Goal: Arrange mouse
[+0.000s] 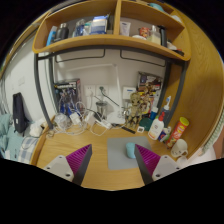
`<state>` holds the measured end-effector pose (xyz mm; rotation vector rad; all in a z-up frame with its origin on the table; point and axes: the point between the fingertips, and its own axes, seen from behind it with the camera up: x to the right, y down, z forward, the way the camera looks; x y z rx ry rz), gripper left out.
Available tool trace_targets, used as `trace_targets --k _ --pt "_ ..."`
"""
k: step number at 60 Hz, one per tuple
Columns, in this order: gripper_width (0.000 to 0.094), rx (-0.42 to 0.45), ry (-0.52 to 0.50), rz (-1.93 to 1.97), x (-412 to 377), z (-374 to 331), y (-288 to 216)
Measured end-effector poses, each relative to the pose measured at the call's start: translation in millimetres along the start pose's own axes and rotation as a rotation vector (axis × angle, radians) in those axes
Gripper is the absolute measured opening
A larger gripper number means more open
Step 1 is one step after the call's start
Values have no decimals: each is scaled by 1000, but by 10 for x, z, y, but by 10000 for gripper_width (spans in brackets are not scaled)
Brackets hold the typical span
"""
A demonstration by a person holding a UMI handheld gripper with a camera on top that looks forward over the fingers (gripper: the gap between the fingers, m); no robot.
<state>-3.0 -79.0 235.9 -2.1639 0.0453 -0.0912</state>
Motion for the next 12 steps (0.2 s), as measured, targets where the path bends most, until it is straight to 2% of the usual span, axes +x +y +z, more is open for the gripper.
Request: trace_targets --k 12 --pt "855 -9 27 6 -181 -270 207"
